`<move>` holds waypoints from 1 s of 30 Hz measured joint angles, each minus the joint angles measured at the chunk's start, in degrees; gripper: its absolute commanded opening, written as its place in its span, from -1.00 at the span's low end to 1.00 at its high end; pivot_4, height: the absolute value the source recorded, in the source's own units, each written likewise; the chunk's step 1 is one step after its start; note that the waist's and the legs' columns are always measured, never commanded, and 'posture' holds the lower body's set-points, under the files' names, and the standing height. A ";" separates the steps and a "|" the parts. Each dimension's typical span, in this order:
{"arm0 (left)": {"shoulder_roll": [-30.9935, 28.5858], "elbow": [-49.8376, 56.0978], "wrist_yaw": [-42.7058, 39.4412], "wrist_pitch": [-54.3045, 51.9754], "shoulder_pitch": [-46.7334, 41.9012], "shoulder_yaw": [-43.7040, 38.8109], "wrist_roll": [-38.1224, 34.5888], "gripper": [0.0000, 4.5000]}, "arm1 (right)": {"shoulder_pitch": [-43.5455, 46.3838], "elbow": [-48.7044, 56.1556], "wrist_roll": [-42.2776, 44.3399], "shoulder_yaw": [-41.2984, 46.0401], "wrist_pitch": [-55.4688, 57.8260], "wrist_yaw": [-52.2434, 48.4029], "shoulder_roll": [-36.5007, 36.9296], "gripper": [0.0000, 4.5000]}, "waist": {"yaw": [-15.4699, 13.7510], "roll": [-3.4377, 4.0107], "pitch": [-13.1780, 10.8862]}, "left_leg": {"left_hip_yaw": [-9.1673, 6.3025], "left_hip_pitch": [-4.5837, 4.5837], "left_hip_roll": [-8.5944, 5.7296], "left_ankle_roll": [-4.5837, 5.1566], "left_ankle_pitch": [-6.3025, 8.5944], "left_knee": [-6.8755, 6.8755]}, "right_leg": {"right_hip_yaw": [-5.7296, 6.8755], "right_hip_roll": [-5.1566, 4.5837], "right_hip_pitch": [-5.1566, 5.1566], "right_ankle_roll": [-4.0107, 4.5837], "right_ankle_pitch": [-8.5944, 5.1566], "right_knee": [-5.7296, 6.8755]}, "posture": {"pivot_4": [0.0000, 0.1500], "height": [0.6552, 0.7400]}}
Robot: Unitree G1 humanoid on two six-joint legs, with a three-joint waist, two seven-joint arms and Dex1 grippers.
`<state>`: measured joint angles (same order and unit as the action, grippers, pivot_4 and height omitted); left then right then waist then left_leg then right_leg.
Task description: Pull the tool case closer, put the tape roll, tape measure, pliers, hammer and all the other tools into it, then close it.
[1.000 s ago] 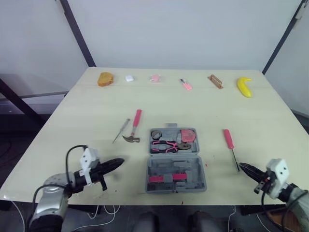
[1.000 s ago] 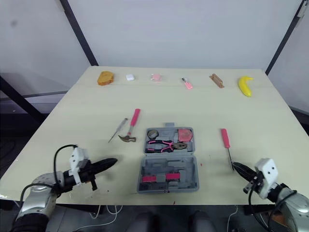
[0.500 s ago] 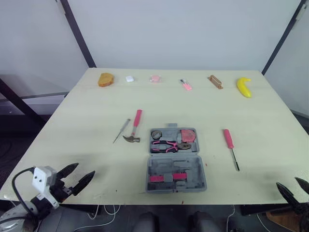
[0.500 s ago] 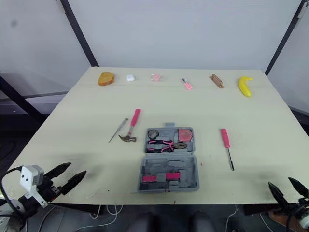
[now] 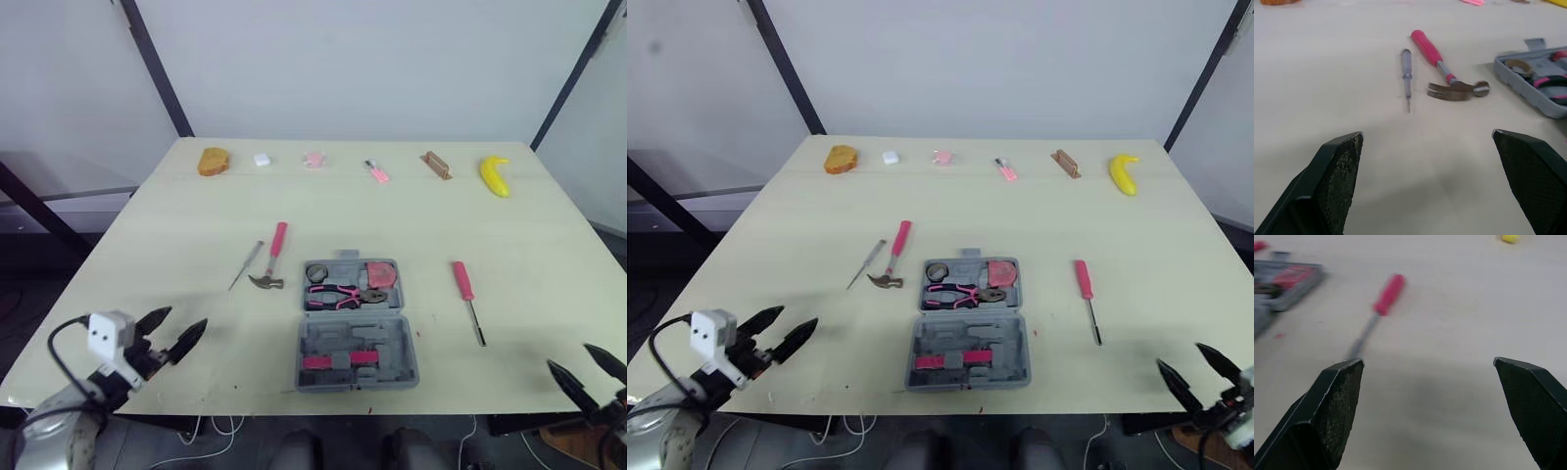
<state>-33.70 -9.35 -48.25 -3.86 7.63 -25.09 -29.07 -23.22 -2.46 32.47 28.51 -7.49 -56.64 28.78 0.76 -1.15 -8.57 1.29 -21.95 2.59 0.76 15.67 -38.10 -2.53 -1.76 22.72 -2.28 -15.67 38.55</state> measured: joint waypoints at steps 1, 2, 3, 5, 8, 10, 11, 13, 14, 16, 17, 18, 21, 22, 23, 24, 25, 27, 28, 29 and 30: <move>0.09 -0.02 1.23 -0.74 -1.46 0.86 0.76 1.00 | 0.62 1.56 0.00 -1.04 0.57 -0.27 0.33 0.98 | 0.00 0.01 0.00 | 0.00 0.01 -0.04 0.00 0.00 0.00 | 0.00 -0.01 -0.03 0.00 0.00 0.00 | 1.00 1.00; 0.32 -0.57 2.64 -1.41 -3.42 1.69 1.76 1.00 | 1.30 3.20 -0.01 -2.15 1.29 -0.52 0.82 0.98 | -0.04 0.03 -0.01 | -0.01 0.01 -0.14 0.00 0.00 0.00 | 0.00 -0.01 -0.02 -0.01 0.00 0.00 | 1.00 1.00; 0.40 -1.31 4.41 -2.10 -5.81 2.88 3.04 1.00 | 2.31 5.59 -0.05 -4.16 2.33 -1.05 1.46 0.98 | -0.11 0.01 -0.02 | -0.07 -0.01 -0.22 0.00 0.00 0.00 | 0.03 0.00 -0.02 -0.01 0.00 0.00 | 1.00 1.00; 0.67 -3.35 6.07 -2.83 -9.25 4.39 4.62 1.00 | 3.53 8.39 -0.03 -6.08 3.45 -1.48 2.05 0.98 | -0.20 0.00 -0.02 | -0.09 -0.02 -0.24 0.00 0.00 -0.01 | 0.04 0.00 -0.03 -0.02 0.01 0.00 | 1.00 1.00; 1.64 -7.05 8.71 -3.86 -14.61 6.73 7.10 1.00 | 5.89 13.04 -0.01 -9.34 5.11 -1.94 3.02 0.98 | -0.15 -0.02 -0.03 | -0.13 -0.06 -0.27 0.00 0.00 -0.01 | 0.06 -0.01 -0.03 -0.03 0.02 -0.01 | 1.00 1.00; 1.76 -8.19 9.40 -4.12 -15.85 7.44 7.74 1.00 | 6.24 13.85 -0.01 -10.26 5.70 -2.04 3.28 0.98 | -0.14 -0.06 -0.04 | -0.16 -0.09 -0.28 0.00 0.00 -0.01 | 0.09 -0.01 -0.02 -0.03 0.02 -0.01 | 1.00 1.00; 2.00 -9.46 9.94 -4.32 -17.11 7.93 8.65 1.00 | 6.78 14.47 -0.14 -11.18 6.33 -2.03 3.41 0.98 | -0.14 -0.07 -0.05 | -0.19 -0.11 -0.28 0.00 0.00 -0.01 | 0.11 -0.01 -0.02 -0.04 0.02 -0.01 | 1.00 1.00; 2.07 -10.75 10.45 -4.60 -18.61 8.80 9.42 1.00 | 7.73 15.25 -0.44 -12.27 6.89 -1.70 3.46 0.98 | -0.07 -0.09 -0.06 | -0.20 -0.10 -0.28 0.00 0.00 -0.02 | 0.12 0.00 -0.01 -0.04 0.02 0.00 | 1.00 1.00; 2.24 -12.13 10.96 -5.05 -20.41 9.68 9.99 1.00 | 9.01 15.42 -0.79 -13.02 7.19 -1.33 3.45 0.98 | -0.11 -0.09 -0.07 | -0.21 -0.11 -0.29 0.00 0.00 -0.03 | 0.12 0.00 -0.01 -0.04 0.02 0.01 | 1.00 1.00; 3.41 -14.62 12.02 -7.16 -25.08 11.44 11.04 1.00 | 12.21 16.19 -1.72 -14.76 7.20 -0.35 3.34 0.98 | -0.24 -0.11 -0.08 | -0.21 -0.16 -0.31 0.00 -0.01 -0.15 | 0.20 0.01 -0.02 -0.06 0.03 0.03 | 1.00 1.00; 3.83 -15.87 12.32 -7.66 -26.91 12.29 11.64 1.00 | 13.05 16.40 -2.15 -15.33 7.20 -0.09 3.27 0.98 | -0.31 -0.12 -0.08 | -0.19 -0.17 -0.34 0.00 -0.01 -0.16 | 0.22 0.02 -0.04 -0.09 0.05 0.03 | 1.00 1.00; 4.10 -16.96 12.53 -7.99 -28.35 12.92 12.20 1.00 | 13.68 16.47 -2.57 -15.95 7.20 0.18 3.13 0.98 | -0.43 -0.15 -0.09 | -0.17 -0.21 -0.36 -0.01 -0.01 -0.18 | 0.25 0.02 -0.03 -0.10 0.06 0.04 | 1.00 1.00; 4.99 -21.45 13.64 -8.20 -33.91 14.58 14.16 1.00 | 13.93 16.27 -4.34 -17.97 7.13 0.98 2.67 0.98 | -0.45 -0.19 -0.11 | -0.19 -0.35 -0.36 -0.01 -0.01 -0.20 | 0.28 0.01 0.04 -0.12 0.07 0.01 | 1.00 1.00; 5.05 -22.05 13.79 -8.19 -34.51 14.62 14.35 1.00 | 13.93 16.17 -4.49 -18.09 7.13 1.01 2.67 0.98 | -0.42 -0.19 -0.11 | -0.20 -0.41 -0.36 -0.01 -0.01 -0.21 | 0.28 0.01 0.08 -0.12 0.07 0.00 | 1.00 1.00; 5.19 -24.08 14.27 -8.08 -36.18 14.88 14.91 1.00 | 13.71 16.14 -4.78 -18.11 7.13 1.12 2.67 0.98 | -0.35 -0.18 -0.11 | -0.21 -0.47 -0.36 -0.01 -0.01 -0.21 | 0.30 0.01 0.12 -0.12 0.07 -0.01 | 1.00 1.00; 5.44 -26.24 14.87 -8.00 -37.82 15.15 15.71 1.00 | 13.65 16.14 -5.07 -18.15 7.13 1.28 2.68 0.98 | -0.26 -0.19 -0.11 | -0.22 -0.50 -0.36 -0.01 -0.01 -0.22 | 0.33 0.01 0.13 -0.12 0.07 -0.02 | 1.00 1.00; 5.60 -27.04 15.16 -7.94 -38.43 15.35 16.11 1.00 | 13.66 16.15 -5.19 -18.15 7.13 1.42 2.68 0.98 | -0.17 -0.19 -0.11 | -0.23 -0.50 -0.37 -0.01 -0.01 -0.21 | 0.34 0.01 0.13 -0.12 0.07 -0.02 | 1.00 1.00; 6.23 -30.00 16.24 -7.49 -40.05 15.83 16.93 1.00 | 13.68 16.18 -5.38 -18.16 7.14 1.63 2.73 0.98 | -0.09 -0.19 -0.11 | -0.25 -0.50 -0.36 -0.01 -0.01 -0.21 | 0.35 0.01 0.13 -0.12 0.07 -0.02 | 1.00 1.00; 6.26 -30.26 16.34 -7.47 -40.15 15.89 17.06 1.00 | 13.68 16.18 -5.38 -18.16 7.14 1.65 2.75 0.98 | -0.07 -0.19 -0.11 | -0.25 -0.50 -0.36 -0.01 -0.01 -0.22 | 0.35 0.01 0.13 -0.12 0.07 -0.01 | 1.00 1.00; 6.35 -31.83 16.84 -7.15 -40.56 16.09 17.62 1.00 | 13.68 16.20 -5.40 -18.15 7.16 1.89 2.85 0.98 | -0.03 -0.19 -0.12 | -0.26 -0.50 -0.36 -0.01 -0.01 -0.21 | 0.37 0.01 0.13 -0.12 0.07 -0.01 | 1.00 1.00; 6.36 -32.43 17.07 -7.06 -40.69 16.10 17.80 1.00 | 13.73 16.20 -5.41 -18.14 7.16 2.00 2.91 0.98 | -0.04 -0.19 -0.12 | -0.26 -0.51 -0.36 -0.01 -0.01 -0.22 | 0.38 0.01 0.13 -0.12 0.07 -0.01 | 1.00 1.00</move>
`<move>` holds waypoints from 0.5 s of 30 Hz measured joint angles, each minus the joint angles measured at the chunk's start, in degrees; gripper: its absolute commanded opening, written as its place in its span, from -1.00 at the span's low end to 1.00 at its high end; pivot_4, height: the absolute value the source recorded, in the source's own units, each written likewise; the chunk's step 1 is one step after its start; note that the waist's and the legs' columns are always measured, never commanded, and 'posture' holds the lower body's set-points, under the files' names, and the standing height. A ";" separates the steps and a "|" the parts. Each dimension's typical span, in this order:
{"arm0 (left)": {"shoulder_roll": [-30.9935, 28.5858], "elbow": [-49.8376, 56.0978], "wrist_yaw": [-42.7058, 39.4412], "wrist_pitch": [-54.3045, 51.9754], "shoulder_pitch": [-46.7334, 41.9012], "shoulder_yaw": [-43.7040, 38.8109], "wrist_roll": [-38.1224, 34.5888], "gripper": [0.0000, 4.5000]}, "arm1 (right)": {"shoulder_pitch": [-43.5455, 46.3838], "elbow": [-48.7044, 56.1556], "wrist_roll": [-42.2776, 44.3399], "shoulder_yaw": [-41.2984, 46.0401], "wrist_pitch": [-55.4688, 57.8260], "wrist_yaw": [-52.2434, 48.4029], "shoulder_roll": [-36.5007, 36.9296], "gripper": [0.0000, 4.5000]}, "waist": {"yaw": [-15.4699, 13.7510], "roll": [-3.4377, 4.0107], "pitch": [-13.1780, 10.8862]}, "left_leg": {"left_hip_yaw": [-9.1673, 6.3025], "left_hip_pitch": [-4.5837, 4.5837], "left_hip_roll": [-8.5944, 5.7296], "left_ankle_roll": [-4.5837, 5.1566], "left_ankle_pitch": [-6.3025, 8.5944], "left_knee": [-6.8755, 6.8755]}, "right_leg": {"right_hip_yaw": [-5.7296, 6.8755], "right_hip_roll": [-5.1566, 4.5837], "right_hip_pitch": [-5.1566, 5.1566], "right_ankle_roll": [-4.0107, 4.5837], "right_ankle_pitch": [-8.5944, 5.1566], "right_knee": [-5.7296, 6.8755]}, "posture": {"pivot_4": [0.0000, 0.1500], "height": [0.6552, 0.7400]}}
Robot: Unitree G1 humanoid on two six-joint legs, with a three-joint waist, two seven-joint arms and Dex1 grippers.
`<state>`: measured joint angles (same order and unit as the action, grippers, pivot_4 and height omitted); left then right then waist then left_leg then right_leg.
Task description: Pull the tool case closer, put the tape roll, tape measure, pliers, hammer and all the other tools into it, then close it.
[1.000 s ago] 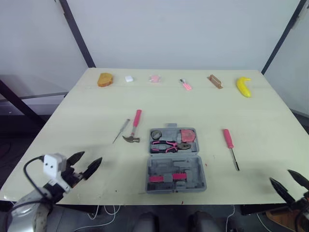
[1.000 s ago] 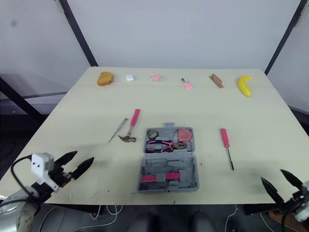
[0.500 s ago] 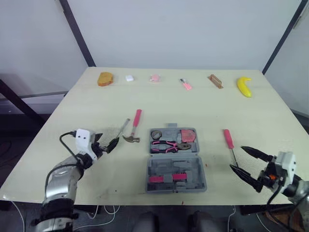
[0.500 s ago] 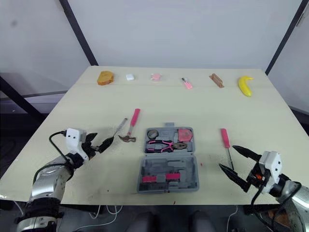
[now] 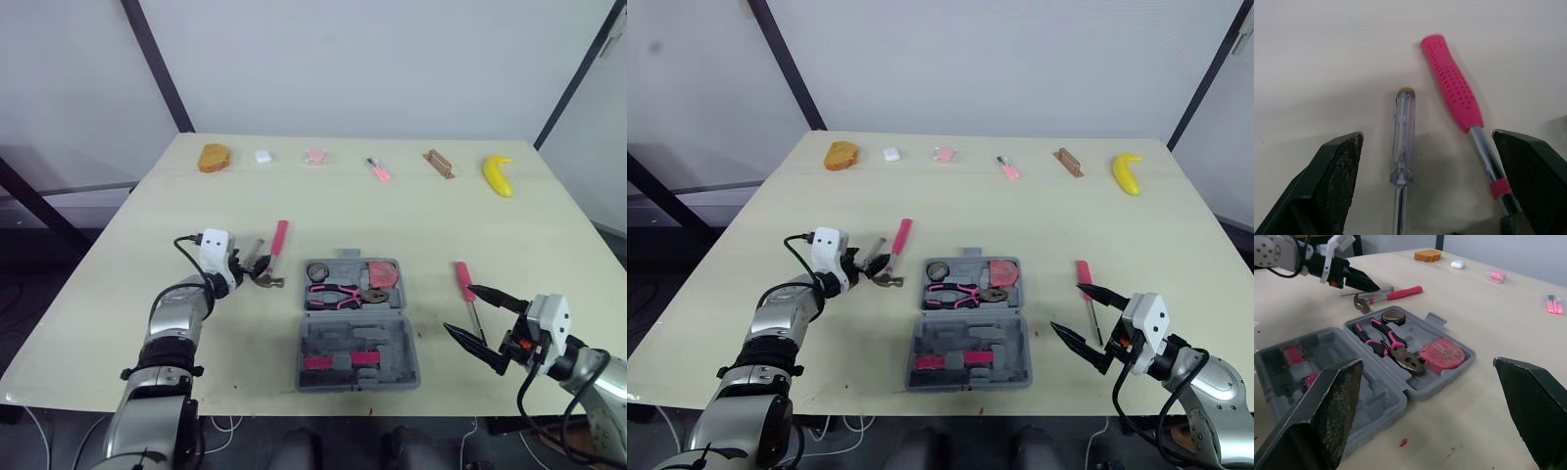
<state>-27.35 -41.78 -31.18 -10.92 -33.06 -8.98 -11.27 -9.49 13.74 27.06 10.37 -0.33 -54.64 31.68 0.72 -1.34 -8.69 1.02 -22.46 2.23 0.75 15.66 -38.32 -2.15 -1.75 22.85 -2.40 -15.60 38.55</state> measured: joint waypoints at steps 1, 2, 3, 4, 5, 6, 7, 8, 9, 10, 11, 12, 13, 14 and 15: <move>-0.01 -0.48 0.20 0.02 -0.08 -0.01 0.11 1.00 | 0.05 0.00 -0.01 0.01 0.00 0.05 0.07 0.98 | -0.03 0.00 0.00 | 0.00 0.00 0.00 0.00 0.00 0.00 | 0.01 0.00 0.00 0.00 0.00 0.00 | 1.00 1.00; -0.02 -1.25 0.37 0.12 -0.32 -0.01 0.49 1.00 | 0.19 0.00 -0.03 0.00 0.03 0.11 0.13 0.98 | -0.07 0.00 0.00 | 0.00 -0.01 0.00 0.00 0.00 0.00 | 0.02 -0.01 0.00 0.00 0.00 0.00 | 1.00 1.00; -0.03 -2.08 0.72 0.27 -0.54 -0.01 0.95 1.00 | 0.54 0.06 -0.06 0.00 0.06 0.22 0.18 0.98 | -0.11 0.00 0.00 | 0.01 -0.02 -0.01 0.00 0.00 -0.01 | 0.02 -0.01 0.00 0.00 0.00 0.00 | 1.00 1.00; -0.03 -2.17 0.83 0.31 -0.54 -0.01 1.00 1.00 | 0.60 0.08 -0.06 0.00 0.06 0.24 0.20 0.98 | -0.11 0.00 0.00 | 0.01 -0.02 -0.01 0.00 0.00 -0.01 | 0.02 -0.01 0.00 0.00 0.00 0.00 | 1.00 1.00; -0.03 -2.86 1.05 0.70 -0.64 -0.02 1.04 1.00 | 0.76 0.41 -0.08 0.00 0.15 0.51 0.25 0.98 | -0.12 0.00 0.00 | 0.00 -0.03 -0.01 0.00 0.00 -0.01 | 0.03 -0.02 0.00 0.00 0.00 0.00 | 1.00 1.00; -0.03 -3.37 1.10 0.99 -0.77 -0.03 1.06 1.00 | 0.78 0.77 -0.09 0.00 0.21 0.73 0.25 0.98 | -0.12 0.00 0.00 | -0.02 -0.03 -0.01 0.00 0.00 -0.01 | 0.05 -0.02 0.00 0.00 0.00 0.00 | 1.00 1.00; -0.03 -4.33 1.23 1.45 -1.10 -0.04 1.08 1.00 | 0.85 1.38 -0.11 -0.01 0.29 1.05 0.25 0.98 | -0.14 0.00 0.00 | -0.03 -0.05 -0.01 0.00 0.00 -0.02 | 0.08 -0.02 0.00 0.00 0.00 0.00 | 1.00 1.00; -0.03 -4.88 1.24 1.68 -1.45 -0.04 1.09 1.00 | 0.95 1.62 -0.12 -0.01 0.37 1.28 0.25 0.98 | -0.14 0.00 0.00 | -0.05 -0.07 -0.01 0.00 0.00 -0.03 | 0.11 -0.02 0.00 0.00 0.00 0.00 | 1.00 1.00; -0.03 -5.10 1.24 1.76 -1.62 -0.04 1.09 1.00 | 1.03 1.68 -0.14 -0.02 0.42 1.33 0.26 0.98 | -0.15 0.00 0.00 | -0.05 -0.08 -0.01 0.00 0.00 -0.04 | 0.12 -0.02 0.00 0.00 0.00 0.00 | 1.00 1.00; -0.05 -6.01 1.23 2.17 -2.05 -0.04 1.12 1.00 | 1.04 1.78 -0.26 -0.24 0.53 1.49 0.25 0.98 | -0.16 0.00 0.00 | -0.05 -0.08 -0.02 0.00 0.00 -0.04 | 0.13 -0.03 0.00 0.00 0.00 0.00 | 1.00 1.00; -0.04 -6.46 1.23 2.40 -2.24 -0.04 1.19 0.89 | 1.07 1.82 -0.31 -0.49 0.63 1.60 0.26 1.00 | -0.15 0.00 0.00 | -0.05 -0.08 -0.02 0.00 0.00 -0.04 | 0.14 -0.03 0.00 0.00 0.00 0.00 | 1.00 1.00; -0.03 -7.41 1.23 2.84 -2.75 -0.02 1.34 0.76 | 1.12 1.84 -0.39 -0.77 0.99 1.70 0.26 1.00 | -0.15 0.00 0.00 | -0.06 -0.09 -0.02 0.00 0.00 -0.05 | 0.15 -0.03 0.00 0.00 0.00 0.00 | 1.00 1.00; -0.03 -8.17 1.23 3.15 -3.21 -0.03 1.46 0.63 | 1.29 1.84 -0.49 -0.94 1.21 1.76 0.26 1.00 | -0.15 0.00 0.00 | -0.06 -0.09 -0.03 0.00 0.00 -0.05 | 0.15 -0.03 0.00 0.00 0.00 0.00 | 1.00 1.00; -0.01 -9.26 1.26 3.59 -3.90 -0.02 1.58 0.44 | 1.63 1.84 -0.57 -1.03 1.39 1.81 0.26 1.00 | -0.16 0.00 0.00 | -0.06 -0.09 -0.03 0.00 0.00 -0.05 | 0.16 -0.03 0.00 0.00 0.00 0.00 | 1.00 1.00; 0.00 -10.05 1.30 3.93 -4.41 -0.02 1.79 0.23 | 2.00 1.85 -0.60 -1.08 1.44 1.84 0.26 1.00 | -0.15 0.00 0.00 | -0.08 -0.10 -0.03 0.00 0.00 -0.06 | 0.17 -0.03 0.00 0.00 0.00 0.00 | 1.00 1.00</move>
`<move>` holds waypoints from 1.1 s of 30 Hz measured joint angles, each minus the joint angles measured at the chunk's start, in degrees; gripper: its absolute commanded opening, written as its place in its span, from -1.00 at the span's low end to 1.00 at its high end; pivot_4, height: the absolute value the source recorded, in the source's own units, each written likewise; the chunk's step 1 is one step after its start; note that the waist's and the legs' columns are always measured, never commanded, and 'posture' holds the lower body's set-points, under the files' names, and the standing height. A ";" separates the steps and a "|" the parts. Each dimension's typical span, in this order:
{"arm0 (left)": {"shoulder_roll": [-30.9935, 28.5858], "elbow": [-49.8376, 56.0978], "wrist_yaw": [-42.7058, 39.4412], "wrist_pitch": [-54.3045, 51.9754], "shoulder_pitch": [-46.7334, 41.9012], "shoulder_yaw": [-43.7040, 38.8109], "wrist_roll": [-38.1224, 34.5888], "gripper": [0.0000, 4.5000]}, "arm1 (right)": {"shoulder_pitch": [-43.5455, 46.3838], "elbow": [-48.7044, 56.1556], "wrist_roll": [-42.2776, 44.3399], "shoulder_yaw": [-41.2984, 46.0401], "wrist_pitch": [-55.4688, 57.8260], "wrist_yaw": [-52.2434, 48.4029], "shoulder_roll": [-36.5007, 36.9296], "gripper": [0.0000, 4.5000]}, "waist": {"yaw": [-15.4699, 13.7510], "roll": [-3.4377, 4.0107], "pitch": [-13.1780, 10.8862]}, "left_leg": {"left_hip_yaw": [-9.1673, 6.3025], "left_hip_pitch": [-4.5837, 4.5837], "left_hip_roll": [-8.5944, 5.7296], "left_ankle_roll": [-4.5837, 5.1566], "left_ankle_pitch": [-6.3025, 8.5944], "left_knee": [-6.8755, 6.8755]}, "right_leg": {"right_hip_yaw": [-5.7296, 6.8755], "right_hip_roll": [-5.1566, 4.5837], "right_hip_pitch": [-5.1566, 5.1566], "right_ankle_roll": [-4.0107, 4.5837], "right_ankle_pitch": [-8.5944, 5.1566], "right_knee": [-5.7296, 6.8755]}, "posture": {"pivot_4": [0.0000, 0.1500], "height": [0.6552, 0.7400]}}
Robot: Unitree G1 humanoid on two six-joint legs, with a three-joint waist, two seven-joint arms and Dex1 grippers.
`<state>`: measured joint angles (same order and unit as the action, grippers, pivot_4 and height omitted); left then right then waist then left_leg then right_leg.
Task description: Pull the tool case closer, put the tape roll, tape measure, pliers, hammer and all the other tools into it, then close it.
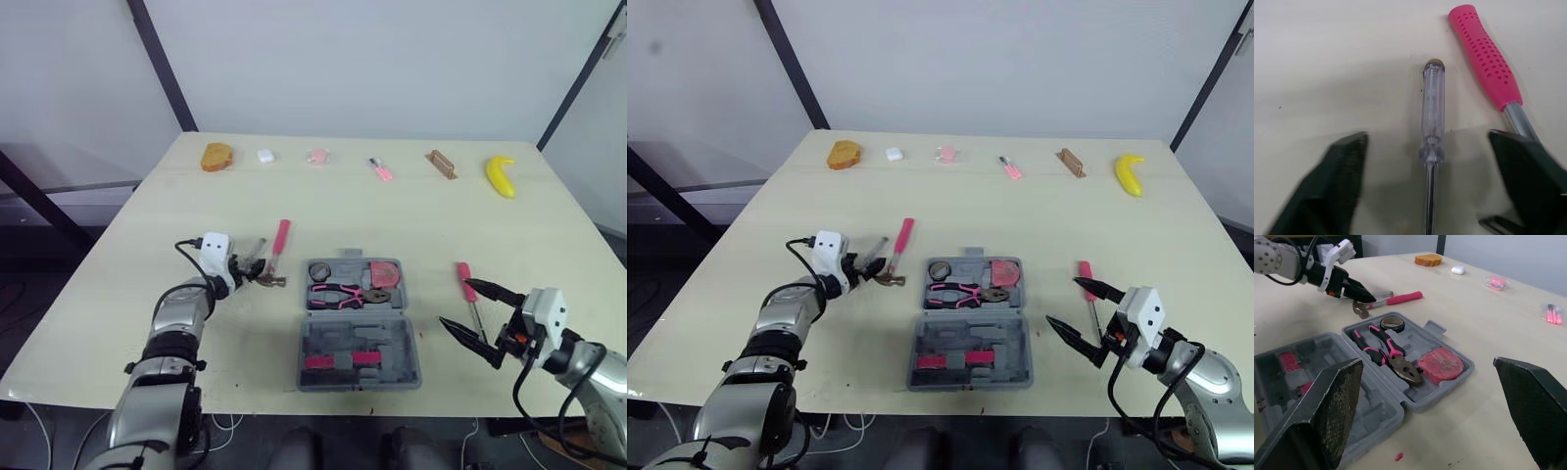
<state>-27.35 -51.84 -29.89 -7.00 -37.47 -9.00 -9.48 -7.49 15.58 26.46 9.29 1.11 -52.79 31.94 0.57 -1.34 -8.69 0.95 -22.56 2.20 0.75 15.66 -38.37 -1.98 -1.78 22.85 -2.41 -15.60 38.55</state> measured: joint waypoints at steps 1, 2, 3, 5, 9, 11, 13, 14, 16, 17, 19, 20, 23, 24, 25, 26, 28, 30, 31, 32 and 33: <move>0.01 -0.96 -0.04 0.16 -0.64 0.03 0.29 0.06 | 0.31 0.00 -0.01 -0.01 0.05 0.06 0.00 1.00 | 0.01 0.00 0.00 | 0.00 0.00 0.00 0.00 0.00 0.00 | 0.00 0.00 0.00 0.00 0.00 0.00 | 1.00 1.00; 0.01 -1.50 -0.04 0.35 -0.91 0.04 0.47 -0.16 | 0.51 0.00 -0.02 -0.04 0.08 0.07 0.00 1.00 | 0.08 0.00 0.00 | -0.01 0.00 0.00 0.00 0.00 0.00 | 0.01 0.01 0.00 0.00 0.00 0.00 | 1.00 1.00; 0.02 -1.92 -0.02 0.68 -0.96 0.03 0.57 -0.39 | 0.54 0.00 -0.02 -0.04 0.09 0.08 0.00 1.00 | 0.12 0.00 0.00 | -0.01 0.00 0.00 0.00 0.00 0.01 | 0.01 0.01 0.00 0.00 0.00 0.00 | 1.00 1.00; 0.04 -2.76 0.10 1.50 -1.01 -0.01 0.91 -0.73 | 0.58 0.00 -0.06 -0.07 0.12 0.08 0.00 1.00 | 0.12 0.00 0.00 | -0.02 -0.01 0.00 0.00 0.00 0.01 | 0.02 0.01 0.00 0.00 0.00 0.00 | 1.00 1.00; -0.02 -1.27 0.18 2.34 0.50 -0.24 0.79 -0.98 | 1.05 0.05 -0.22 -0.78 0.24 0.47 0.00 1.00 | 0.13 0.00 0.00 | -0.01 0.00 0.00 0.00 0.00 0.00 | 0.02 -0.02 0.00 0.00 0.00 0.01 | 1.00 1.00; -0.06 1.59 0.29 2.15 2.62 -0.67 0.48 -0.98 | 1.13 0.17 -0.22 -1.23 0.31 0.50 0.00 1.00 | 0.21 0.00 0.00 | -0.02 0.00 0.02 0.00 0.00 0.00 | 0.02 -0.02 0.00 0.00 0.00 0.02 | 1.00 1.00; -0.11 7.76 0.69 0.72 6.87 -1.84 -0.27 -0.98 | 1.16 0.28 -0.03 -1.53 0.56 0.19 0.03 1.00 | 0.30 0.01 0.00 | -0.10 0.02 0.05 0.00 0.00 0.01 | -0.02 -0.04 0.01 0.01 0.00 0.03 | 1.00 1.00; -0.19 10.41 1.11 -0.34 8.65 -2.17 -0.72 -0.98 | 1.28 0.27 0.02 -1.70 0.71 -0.13 0.16 1.00 | 0.30 0.01 0.00 | -0.15 0.02 0.05 0.00 0.00 0.01 | -0.01 -0.06 0.01 0.01 0.00 0.04 | 1.00 1.00; -0.35 18.76 2.05 -3.52 14.41 -3.25 -1.72 -0.98 | 1.39 0.37 0.38 -1.78 0.71 -0.98 0.73 1.00 | 0.35 0.01 0.00 | -0.20 0.06 0.11 -0.01 0.00 0.01 | -0.10 -0.12 0.02 0.01 0.00 0.07 | 1.00 1.00; -0.35 24.85 2.79 -6.13 18.40 -4.21 -2.55 -0.98 | 1.54 0.38 0.58 -1.75 0.71 -1.66 0.96 1.00 | 0.43 0.01 0.00 | -0.19 0.05 0.16 -0.01 0.00 0.02 | -0.12 -0.15 0.06 0.01 0.00 0.09 | 1.00 1.00; -0.23 33.63 4.13 -10.60 24.43 -5.37 -3.97 -0.98 | 1.68 0.28 1.03 -1.80 0.80 -2.79 1.61 1.00 | 0.28 0.02 -0.01 | -0.19 0.04 0.21 -0.01 0.00 0.02 | -0.13 -0.24 0.07 0.00 0.00 0.12 | 1.00 1.00; 0.17 40.03 5.27 -12.97 28.85 -6.28 -4.55 -0.98 | 1.76 0.35 1.57 -1.89 0.86 -3.68 1.85 1.00 | 0.22 0.01 -0.01 | -0.17 0.02 0.23 -0.01 0.00 0.02 | -0.16 -0.28 0.11 0.00 0.01 0.12 | 1.00 1.00; 2.51 56.35 8.49 -18.16 39.66 -7.13 -5.88 -0.98 | 1.93 0.20 2.90 -2.23 1.13 -6.60 2.92 1.00 | -0.29 0.02 -0.01 | -0.25 0.01 0.12 -0.01 0.00 0.02 | -0.22 -0.51 0.08 0.00 0.01 0.14 | 1.00 1.00; 3.32 60.45 9.41 -19.73 42.21 -7.19 -6.33 -0.98 | 2.39 0.13 3.14 -2.43 1.09 -7.64 3.05 1.00 | -0.48 0.01 -0.01 | -0.30 0.01 0.10 0.00 0.00 -0.01 | -0.19 -0.51 0.07 0.00 0.01 0.16 | 1.00 1.00; 4.22 64.25 10.31 -21.15 44.56 -7.19 -6.61 -0.98 | 2.62 0.10 3.44 -2.58 1.00 -8.79 3.33 1.00 | -0.58 0.01 -0.01 | -0.33 0.06 0.09 0.00 0.00 -0.02 | -0.18 -0.50 -0.03 0.00 0.01 0.16 | 1.00 1.00; 5.46 68.73 11.48 -22.66 47.29 -7.13 -6.92 -0.98 | 2.79 0.05 4.02 -2.78 1.07 -10.36 3.74 1.00 | -0.59 0.01 -0.01 | -0.31 0.14 0.09 0.00 0.00 -0.02 | -0.21 -0.50 -0.07 0.00 0.01 0.16 | 1.00 1.00; 7.49 74.29 13.12 -24.43 51.84 -6.57 -7.32 -0.98 | 3.48 -0.28 4.79 -3.72 1.20 -13.33 5.11 1.00 | -0.42 0.01 -0.01 | -0.25 0.17 0.08 0.00 0.00 -0.01 | -0.26 -0.47 -0.08 0.00 0.00 0.15 | 1.00 1.00; 9.62 76.85 14.74 -25.38 54.64 -6.07 -7.39 -0.98 | 4.56 -0.59 5.51 -4.73 1.81 -16.35 6.36 1.00 | -0.25 0.01 -0.01 | -0.25 0.18 0.07 0.00 0.00 -0.01 | -0.24 -0.36 -0.07 0.01 0.00 0.15 | 1.00 1.00; 10.68 77.60 15.80 -25.71 55.35 -5.97 -7.32 -0.98 | 5.41 -0.60 5.73 -5.21 2.38 -18.03 7.07 1.00 | -0.26 0.01 -0.01 | -0.27 0.18 0.06 0.01 0.00 -0.01 | -0.18 -0.28 -0.07 0.02 0.00 0.16 | 1.00 1.00; 11.10 77.82 16.52 -25.84 55.48 -5.89 -7.20 -0.98 | 6.08 -0.60 5.87 -5.50 2.55 -19.01 7.45 1.00 | -0.31 0.00 -0.02 | -0.29 0.18 0.02 0.01 0.00 -0.02 | -0.14 -0.20 -0.08 0.02 -0.01 0.15 | 1.00 1.00; 11.31 77.84 17.30 -25.86 55.36 -5.73 -6.75 -0.98 | 6.76 -0.56 6.23 -6.09 2.73 -20.03 7.90 1.00 | -0.34 0.00 -0.02 | -0.29 0.18 -0.01 0.01 0.00 -0.02 | -0.12 -0.14 -0.08 0.03 -0.01 0.16 | 1.00 1.00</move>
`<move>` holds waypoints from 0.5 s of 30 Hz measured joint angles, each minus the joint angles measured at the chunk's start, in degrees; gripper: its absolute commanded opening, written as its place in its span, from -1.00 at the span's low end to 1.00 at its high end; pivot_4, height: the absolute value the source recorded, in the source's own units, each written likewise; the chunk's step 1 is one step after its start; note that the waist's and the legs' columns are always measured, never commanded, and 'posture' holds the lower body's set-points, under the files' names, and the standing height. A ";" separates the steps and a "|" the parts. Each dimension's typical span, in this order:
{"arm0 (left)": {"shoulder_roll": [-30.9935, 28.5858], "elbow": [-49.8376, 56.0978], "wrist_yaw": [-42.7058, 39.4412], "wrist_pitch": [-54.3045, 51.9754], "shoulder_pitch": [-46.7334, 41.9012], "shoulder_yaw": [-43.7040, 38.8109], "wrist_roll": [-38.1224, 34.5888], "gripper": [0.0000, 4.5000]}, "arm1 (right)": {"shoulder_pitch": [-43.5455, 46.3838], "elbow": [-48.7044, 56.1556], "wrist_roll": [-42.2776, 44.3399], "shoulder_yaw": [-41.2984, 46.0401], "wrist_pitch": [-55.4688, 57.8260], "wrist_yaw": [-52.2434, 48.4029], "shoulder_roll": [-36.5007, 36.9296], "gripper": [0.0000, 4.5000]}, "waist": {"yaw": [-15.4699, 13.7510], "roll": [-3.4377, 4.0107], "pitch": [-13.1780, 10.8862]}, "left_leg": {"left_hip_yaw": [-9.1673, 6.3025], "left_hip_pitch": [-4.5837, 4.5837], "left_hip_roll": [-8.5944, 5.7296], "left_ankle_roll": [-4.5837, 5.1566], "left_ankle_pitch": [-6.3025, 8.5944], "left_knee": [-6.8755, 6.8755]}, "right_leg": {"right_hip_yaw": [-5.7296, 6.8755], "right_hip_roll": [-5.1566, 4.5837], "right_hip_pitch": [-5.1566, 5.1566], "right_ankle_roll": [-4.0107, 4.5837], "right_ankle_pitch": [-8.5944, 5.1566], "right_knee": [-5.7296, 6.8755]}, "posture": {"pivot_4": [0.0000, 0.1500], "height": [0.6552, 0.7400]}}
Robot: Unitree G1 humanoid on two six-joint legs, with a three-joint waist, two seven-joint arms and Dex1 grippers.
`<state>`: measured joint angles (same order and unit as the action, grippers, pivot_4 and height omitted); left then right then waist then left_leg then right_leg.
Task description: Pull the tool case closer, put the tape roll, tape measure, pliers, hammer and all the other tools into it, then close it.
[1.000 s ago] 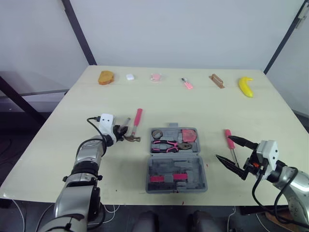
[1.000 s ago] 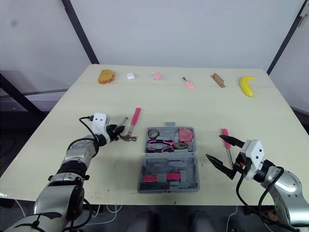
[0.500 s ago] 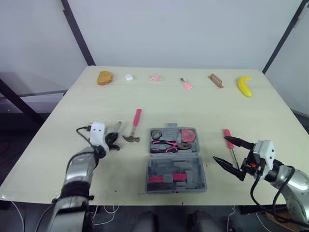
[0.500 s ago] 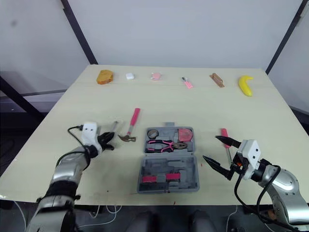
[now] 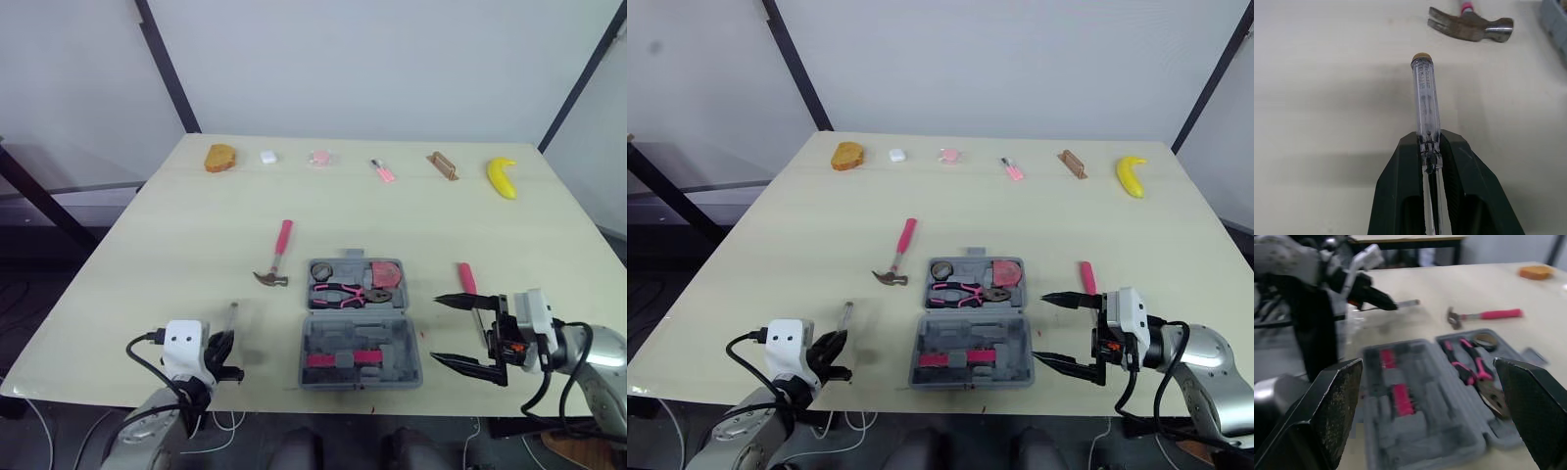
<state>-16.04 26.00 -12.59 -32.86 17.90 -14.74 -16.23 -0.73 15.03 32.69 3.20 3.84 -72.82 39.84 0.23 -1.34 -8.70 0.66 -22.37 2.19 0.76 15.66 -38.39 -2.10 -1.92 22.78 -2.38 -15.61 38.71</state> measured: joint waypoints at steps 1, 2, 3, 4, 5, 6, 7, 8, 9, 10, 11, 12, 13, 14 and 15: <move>0.12 0.01 0.46 0.01 -0.09 0.23 0.46 -0.98 | 0.15 0.07 0.23 -0.23 0.25 -0.58 0.20 1.00 | -0.01 0.00 0.00 | 0.00 0.00 0.00 0.00 0.00 0.00 | 0.00 0.01 0.00 0.00 0.00 0.00 | 1.00 1.00; 0.69 0.03 1.21 0.02 -0.04 0.52 0.93 -0.98 | 0.39 0.11 0.53 -0.49 0.84 -1.09 0.42 1.00 | 0.04 0.00 0.00 | 0.03 0.00 -0.01 0.00 0.00 0.00 | -0.02 0.01 0.00 0.00 0.00 -0.01 | 1.00 1.00; 1.47 0.03 1.75 0.01 0.11 0.97 1.07 -0.98 | 0.63 0.15 0.69 -0.62 1.16 -1.43 0.45 1.00 | 0.06 0.00 0.00 | 0.04 -0.01 -0.01 0.00 0.00 0.00 | -0.03 0.01 0.00 0.00 0.00 -0.02 | 1.00 1.00; 2.21 0.04 2.11 0.01 0.30 1.33 1.11 -0.98 | 0.80 0.25 0.78 -0.69 1.34 -1.67 0.48 1.00 | 0.09 0.00 0.00 | 0.06 -0.02 -0.01 0.00 0.00 0.00 | -0.04 0.00 0.00 -0.01 0.00 -0.05 | 1.00 1.00; 2.78 0.04 2.38 -0.02 0.49 1.75 1.16 -0.98 | 1.11 0.32 0.83 -0.78 1.52 -1.81 0.48 1.00 | 0.14 -0.02 -0.01 | 0.07 -0.03 0.00 0.00 0.00 0.00 | -0.04 0.00 0.00 -0.01 0.00 -0.07 | 1.00 1.00; 3.18 0.07 2.59 0.03 0.97 2.23 1.38 -0.98 | 1.58 0.55 0.83 -0.86 1.81 -1.86 0.48 1.00 | 0.21 -0.02 -0.01 | 0.06 -0.03 0.00 0.00 0.00 0.00 | -0.04 0.01 0.01 -0.01 0.00 -0.08 | 1.00 1.00; 3.20 0.09 2.66 0.06 1.59 2.47 1.48 -0.98 | 1.85 0.73 0.83 -0.87 1.91 -1.86 0.49 1.00 | 0.31 -0.02 -0.01 | 0.05 -0.02 0.00 0.00 0.00 0.01 | -0.04 0.01 0.01 0.00 0.00 -0.07 | 1.00 1.00; 3.20 0.09 2.66 0.06 1.59 2.47 1.48 -0.98 | 1.85 0.73 0.83 -0.87 1.91 -1.86 0.49 1.00 | 0.31 -0.02 -0.01 | 0.05 -0.02 0.00 0.00 0.00 0.01 | -0.03 0.02 0.01 -0.01 0.00 -0.07 | 1.00 1.00; 3.22 0.09 2.66 0.05 1.71 2.57 1.47 -0.98 | 1.88 0.72 0.81 -0.88 2.02 -1.84 0.48 1.00 | 0.32 -0.02 -0.01 | 0.04 -0.02 0.00 0.00 0.00 0.01 | -0.02 0.02 0.01 0.00 0.00 -0.07 | 1.00 1.00; 3.24 0.09 2.65 0.05 1.72 2.74 1.47 -0.98 | 2.00 0.72 0.77 -0.89 2.07 -1.81 0.48 1.00 | 0.33 -0.02 -0.01 | 0.05 -0.02 0.00 0.00 0.00 0.01 | -0.03 0.02 0.01 0.00 0.00 -0.07 | 1.00 1.00; 3.24 0.09 2.59 0.05 1.67 2.95 1.44 -0.98 | 2.07 0.73 0.70 -0.90 2.07 -1.77 0.48 1.00 | 0.32 -0.02 -0.01 | 0.06 -0.02 0.00 0.00 0.00 0.01 | -0.03 0.02 0.01 -0.01 0.00 -0.07 | 1.00 1.00; 3.24 0.06 2.38 0.06 1.51 3.26 1.43 -0.98 | 2.12 0.72 0.52 -0.95 2.06 -1.71 0.47 1.00 | 0.27 -0.02 -0.01 | 0.06 -0.03 -0.01 0.00 0.00 0.00 | -0.03 0.02 0.01 -0.01 0.00 -0.08 | 1.00 1.00; 3.23 0.06 2.29 0.09 1.39 3.38 1.43 -0.98 | 2.12 0.72 0.42 -0.97 2.06 -1.67 0.47 1.00 | 0.26 -0.02 -0.01 | 0.06 -0.03 -0.01 0.00 0.00 0.01 | -0.03 0.02 0.01 -0.01 0.00 -0.08 | 1.00 1.00; 3.23 -0.14 2.13 0.20 0.98 3.50 1.41 -0.98 | 2.11 0.72 0.23 -0.98 2.02 -1.57 0.43 1.00 | 0.24 -0.02 -0.01 | 0.06 -0.03 -0.01 0.00 0.00 0.01 | -0.03 0.02 0.01 -0.01 0.00 -0.08 | 1.00 1.00; 3.23 -0.45 2.06 0.26 0.24 3.50 1.42 -0.76 | 2.10 0.72 0.00 -1.00 1.99 -1.44 0.36 1.00 | 0.22 -0.02 -0.01 | 0.05 -0.03 -0.01 0.00 0.00 0.00 | -0.02 0.02 0.01 -0.01 0.00 -0.08 | 1.00 1.00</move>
<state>-12.82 25.55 -10.53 -32.60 18.13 -11.24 -14.82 1.36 15.75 32.69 2.20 5.83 -74.26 40.20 0.45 -1.36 -8.72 0.70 -22.40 2.17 0.76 15.66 -38.39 -2.12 -1.90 22.78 -2.38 -15.60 38.63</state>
